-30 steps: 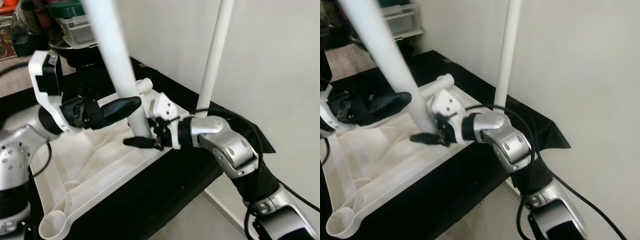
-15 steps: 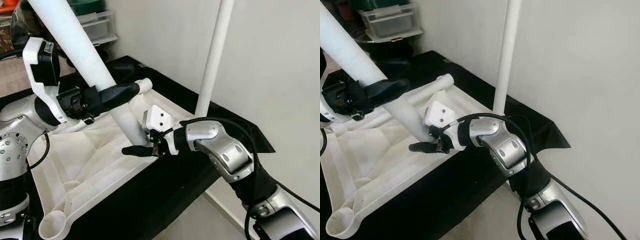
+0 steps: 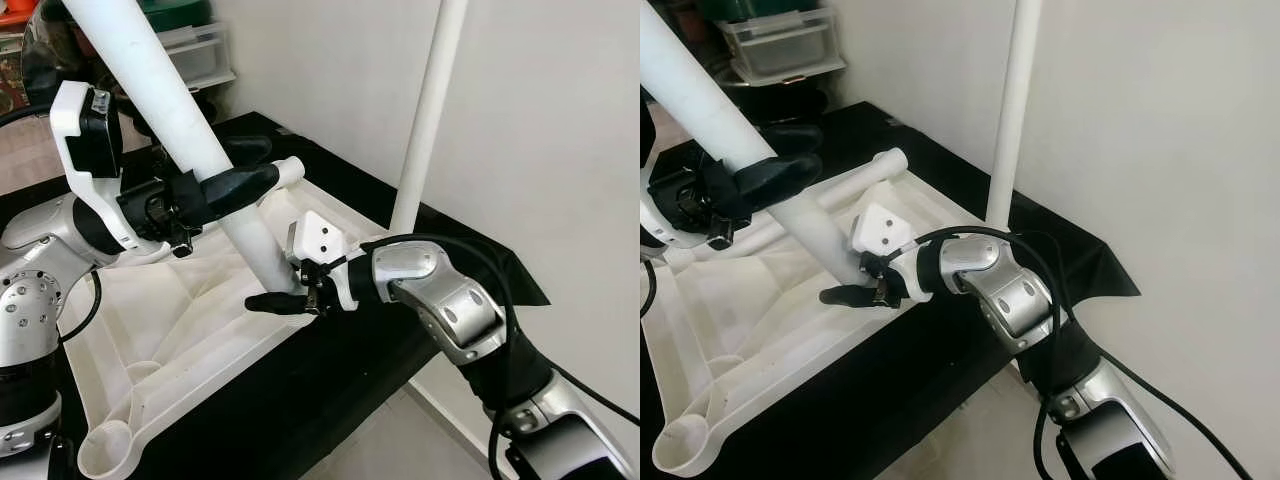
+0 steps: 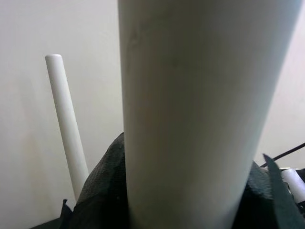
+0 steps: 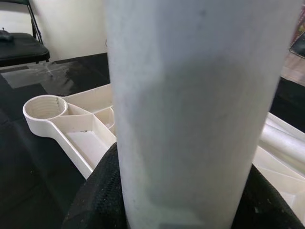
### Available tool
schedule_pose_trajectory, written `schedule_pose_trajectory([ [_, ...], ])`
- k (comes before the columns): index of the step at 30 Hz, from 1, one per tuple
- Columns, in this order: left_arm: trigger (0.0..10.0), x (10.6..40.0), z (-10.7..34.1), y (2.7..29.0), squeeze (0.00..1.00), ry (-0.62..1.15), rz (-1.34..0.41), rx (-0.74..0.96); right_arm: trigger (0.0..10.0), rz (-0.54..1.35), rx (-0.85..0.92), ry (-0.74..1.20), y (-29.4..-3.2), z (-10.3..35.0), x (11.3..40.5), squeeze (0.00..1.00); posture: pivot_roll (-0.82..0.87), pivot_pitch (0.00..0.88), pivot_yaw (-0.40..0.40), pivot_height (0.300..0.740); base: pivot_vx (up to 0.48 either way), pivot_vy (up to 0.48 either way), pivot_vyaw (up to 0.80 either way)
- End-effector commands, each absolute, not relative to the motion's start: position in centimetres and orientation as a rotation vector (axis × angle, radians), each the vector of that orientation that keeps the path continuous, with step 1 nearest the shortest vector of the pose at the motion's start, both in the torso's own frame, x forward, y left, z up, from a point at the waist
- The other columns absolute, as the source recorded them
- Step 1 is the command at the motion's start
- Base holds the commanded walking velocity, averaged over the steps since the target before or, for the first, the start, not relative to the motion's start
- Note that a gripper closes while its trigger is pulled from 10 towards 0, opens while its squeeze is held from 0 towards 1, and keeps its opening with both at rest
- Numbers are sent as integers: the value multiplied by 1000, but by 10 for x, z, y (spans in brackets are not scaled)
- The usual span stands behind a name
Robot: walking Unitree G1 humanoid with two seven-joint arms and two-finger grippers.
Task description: Building children table
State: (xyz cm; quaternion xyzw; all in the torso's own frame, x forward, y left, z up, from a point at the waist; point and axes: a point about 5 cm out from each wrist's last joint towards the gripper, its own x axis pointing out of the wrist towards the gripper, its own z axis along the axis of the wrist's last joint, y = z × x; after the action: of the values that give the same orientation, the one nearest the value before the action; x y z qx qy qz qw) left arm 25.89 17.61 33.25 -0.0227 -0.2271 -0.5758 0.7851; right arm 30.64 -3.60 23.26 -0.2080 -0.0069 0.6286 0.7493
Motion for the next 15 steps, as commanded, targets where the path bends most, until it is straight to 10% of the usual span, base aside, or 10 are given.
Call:
schedule_pose_trajectory([
  [1, 0, 259, 329, 170, 0, -465, -1288, -59, 10000, 1395, -400, -89, -30, 244, 305, 20, 22, 40, 4, 740, 0, 0, 0],
  [2, 0, 259, 329, 169, 0, -464, -1297, -57, 10000, 1397, -367, -93, -29, 248, 305, 1000, 23, 37, 4, 740, 0, 0, 0],
  [14, 0, 258, 330, 162, 0, -471, -1327, -47, 10000, 1362, -353, -92, -15, 259, 309, 1000, 24, 42, 7, 740, 0, 0, 0],
  [15, 0, 258, 330, 161, 0, -472, -1330, -50, 10000, 1349, -350, -80, -9, 259, 309, 239, 30, 43, 8, 740, 0, 0, 0],
])
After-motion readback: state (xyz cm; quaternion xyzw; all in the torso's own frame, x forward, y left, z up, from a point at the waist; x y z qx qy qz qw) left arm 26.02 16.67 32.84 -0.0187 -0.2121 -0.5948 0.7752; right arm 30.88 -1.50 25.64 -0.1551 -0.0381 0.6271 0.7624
